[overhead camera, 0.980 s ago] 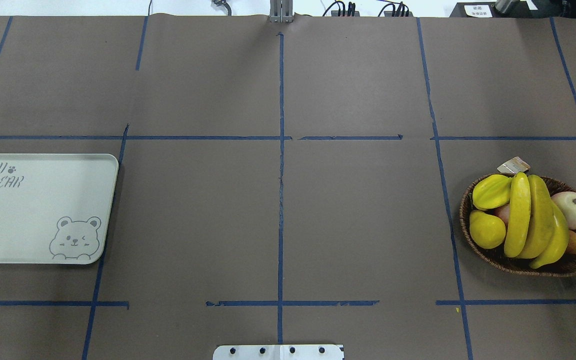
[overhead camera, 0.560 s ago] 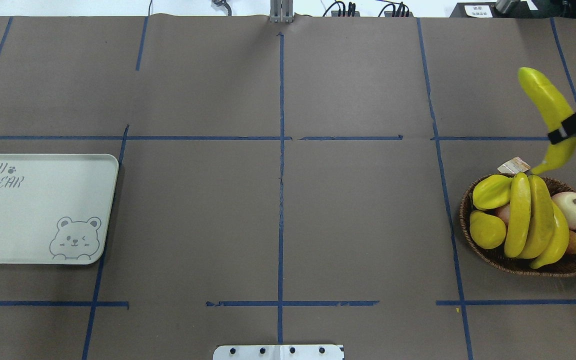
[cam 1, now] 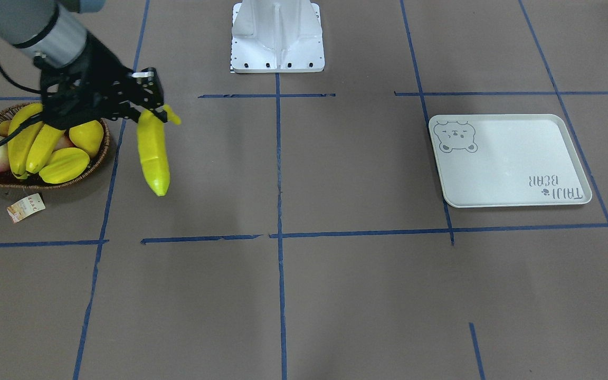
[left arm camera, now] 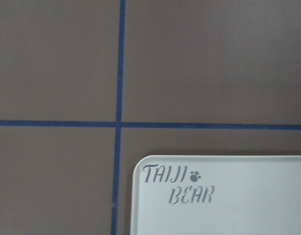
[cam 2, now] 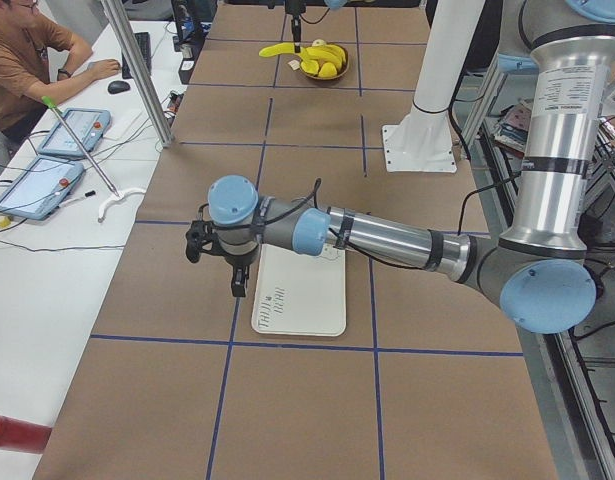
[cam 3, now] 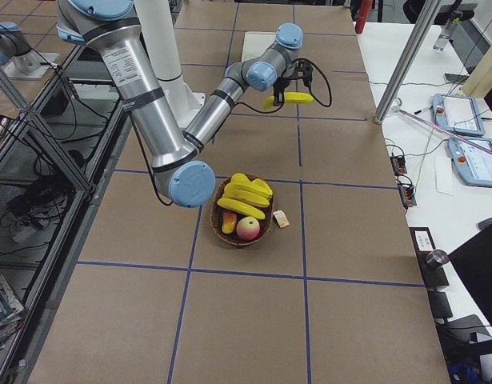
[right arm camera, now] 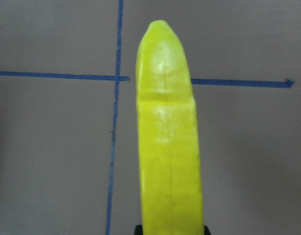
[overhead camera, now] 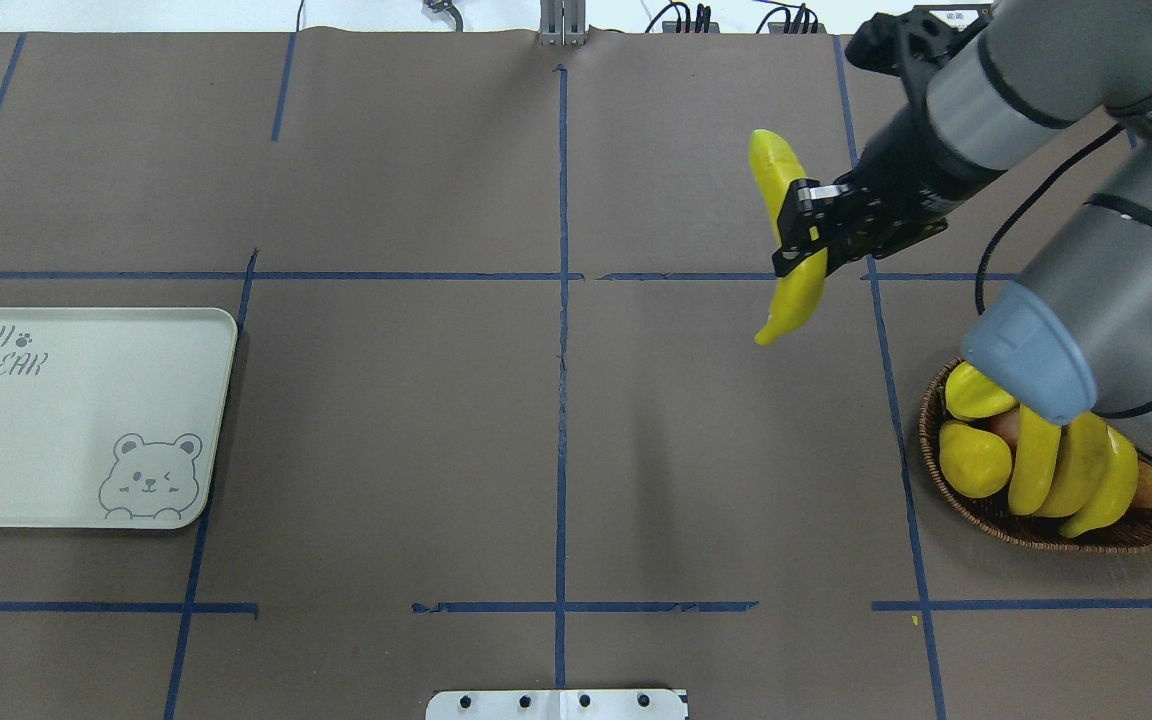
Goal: Transfer all bananas from basket to plate
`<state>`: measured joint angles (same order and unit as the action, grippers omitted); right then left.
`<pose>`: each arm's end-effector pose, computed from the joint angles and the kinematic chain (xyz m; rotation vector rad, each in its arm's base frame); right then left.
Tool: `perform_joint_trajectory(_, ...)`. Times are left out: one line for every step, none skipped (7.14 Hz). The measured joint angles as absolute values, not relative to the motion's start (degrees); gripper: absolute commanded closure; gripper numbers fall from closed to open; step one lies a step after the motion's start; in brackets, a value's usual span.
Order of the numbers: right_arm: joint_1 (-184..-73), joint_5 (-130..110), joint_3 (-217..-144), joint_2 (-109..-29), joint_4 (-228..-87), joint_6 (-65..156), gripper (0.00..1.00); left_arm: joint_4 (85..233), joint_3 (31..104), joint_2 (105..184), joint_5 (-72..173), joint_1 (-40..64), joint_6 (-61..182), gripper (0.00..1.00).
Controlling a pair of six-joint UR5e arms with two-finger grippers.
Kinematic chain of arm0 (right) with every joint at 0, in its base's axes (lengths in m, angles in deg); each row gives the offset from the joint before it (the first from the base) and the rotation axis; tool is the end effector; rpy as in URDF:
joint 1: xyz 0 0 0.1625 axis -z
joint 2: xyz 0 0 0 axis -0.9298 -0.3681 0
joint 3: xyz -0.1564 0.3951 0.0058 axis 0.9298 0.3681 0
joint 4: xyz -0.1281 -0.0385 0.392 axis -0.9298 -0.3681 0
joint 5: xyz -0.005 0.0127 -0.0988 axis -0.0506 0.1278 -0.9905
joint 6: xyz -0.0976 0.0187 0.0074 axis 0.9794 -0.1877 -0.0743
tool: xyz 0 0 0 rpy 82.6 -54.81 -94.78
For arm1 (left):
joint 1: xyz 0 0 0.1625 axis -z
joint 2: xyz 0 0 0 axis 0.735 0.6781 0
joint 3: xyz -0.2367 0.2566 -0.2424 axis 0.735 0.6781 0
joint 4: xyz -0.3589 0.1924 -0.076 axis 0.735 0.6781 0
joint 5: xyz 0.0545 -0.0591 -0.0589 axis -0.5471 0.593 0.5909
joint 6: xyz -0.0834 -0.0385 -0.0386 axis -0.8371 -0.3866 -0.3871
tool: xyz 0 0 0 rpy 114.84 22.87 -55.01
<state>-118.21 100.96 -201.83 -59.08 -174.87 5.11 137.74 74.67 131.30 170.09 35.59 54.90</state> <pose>-0.3128 -0.4701 0.1811 0.0179 -1.0869 -0.0745 0.0121 -0.5451 0.5090 0.1053 0.9386 -0.0549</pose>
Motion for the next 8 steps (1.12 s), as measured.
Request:
perform_joint_trajectory(-114.29,97.12,-201.65,-55.81,-174.46,-0.46,1.0,144.98,73.68,134.52,169.89,29.09,43.39,0.03)
perform_joint_trajectory(-110.79,93.23,-201.53,-53.77,-172.61,-5.72,1.0,153.85,72.18,137.69,168.71,23.4,30.79,0.04)
perform_joint_trajectory(-107.6,89.57,-201.1,-52.87,-169.01,-10.81,1.0,162.23,70.77,140.99,166.37,18.5,18.42,0.04)
perform_joint_trajectory(-104.92,86.67,-200.35,-52.47,-164.8,-14.87,1.0,168.45,69.99,144.45,163.85,14.61,6.91,0.04)
perform_joint_trajectory(-102.95,84.98,-199.78,-52.3,-161.03,-17.12,1.0,173.0,70.09,147.71,162.25,12.23,-3.59,0.04)
perform_joint_trajectory(-101.56,84.26,-199.46,-52.26,-158.14,-18.02,0.99,177.39,70.67,150.43,161.62,10.48,-13.19,0.04)
perform_joint_trajectory(-100.8,83.98,-199.34,-52.13,-155.86,-18.32,0.99,182.22,71.44,152.54,161.33,8.02,-22.18,0.04)
perform_joint_trajectory(-100.42,83.92,-199.31,-51.91,-154.15,-18.39,0.99,185.66,72.85,153.66,161.11,5.26,-28.71,0.03)
